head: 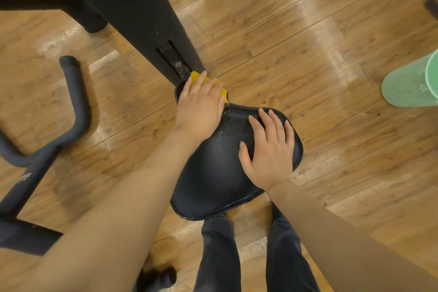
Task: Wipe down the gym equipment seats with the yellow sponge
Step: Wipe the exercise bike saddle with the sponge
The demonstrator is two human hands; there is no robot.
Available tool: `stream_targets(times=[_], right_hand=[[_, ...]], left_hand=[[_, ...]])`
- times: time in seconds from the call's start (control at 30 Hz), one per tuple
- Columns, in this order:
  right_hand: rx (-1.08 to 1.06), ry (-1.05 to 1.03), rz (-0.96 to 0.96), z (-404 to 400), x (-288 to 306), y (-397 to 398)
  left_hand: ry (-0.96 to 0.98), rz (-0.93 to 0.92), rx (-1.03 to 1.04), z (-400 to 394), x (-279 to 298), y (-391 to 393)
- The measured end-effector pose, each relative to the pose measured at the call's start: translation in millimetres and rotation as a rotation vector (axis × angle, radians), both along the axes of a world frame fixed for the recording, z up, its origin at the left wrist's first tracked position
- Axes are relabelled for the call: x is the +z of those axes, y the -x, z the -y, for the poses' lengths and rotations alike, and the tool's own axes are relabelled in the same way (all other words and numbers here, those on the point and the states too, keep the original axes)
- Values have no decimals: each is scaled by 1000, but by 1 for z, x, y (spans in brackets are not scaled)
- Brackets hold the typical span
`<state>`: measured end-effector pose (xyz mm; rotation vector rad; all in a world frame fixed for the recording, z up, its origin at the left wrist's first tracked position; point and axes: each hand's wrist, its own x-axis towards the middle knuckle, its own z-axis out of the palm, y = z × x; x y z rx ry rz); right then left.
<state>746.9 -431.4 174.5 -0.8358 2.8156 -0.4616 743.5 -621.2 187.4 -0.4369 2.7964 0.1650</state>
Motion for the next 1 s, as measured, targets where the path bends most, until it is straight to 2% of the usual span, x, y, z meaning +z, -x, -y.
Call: stream_targets(times=[0.13, 0.23, 0.37, 0.53, 0.63, 0.73, 0.87, 0.93, 1.0], right_hand=[[-1, 11, 11, -1, 0, 0], [-5, 1, 17, 0, 0, 0], [-6, -15, 12, 0, 0, 0], [-10, -14, 4, 0, 0, -2], [-11, -9, 10, 0, 0, -2], [-7, -8, 13, 0, 0, -2], [-7, -9, 9, 0, 0, -1], [-12, -8, 8, 0, 0, -2], [-14, -20, 13, 1, 1, -2]], left_hand=[[-13, -29, -99, -27, 6, -73], [-16, 10, -87, -34, 4, -107], [49, 11, 1, -32, 3, -69], [35, 20, 119, -31, -2, 1], [22, -66, 94, -44, -3, -37], [-1, -37, 44, -64, 0, -100], [-12, -25, -16, -39, -4, -87], [-51, -38, 93, -20, -5, -52], [-98, -43, 294, -6, -6, -22]])
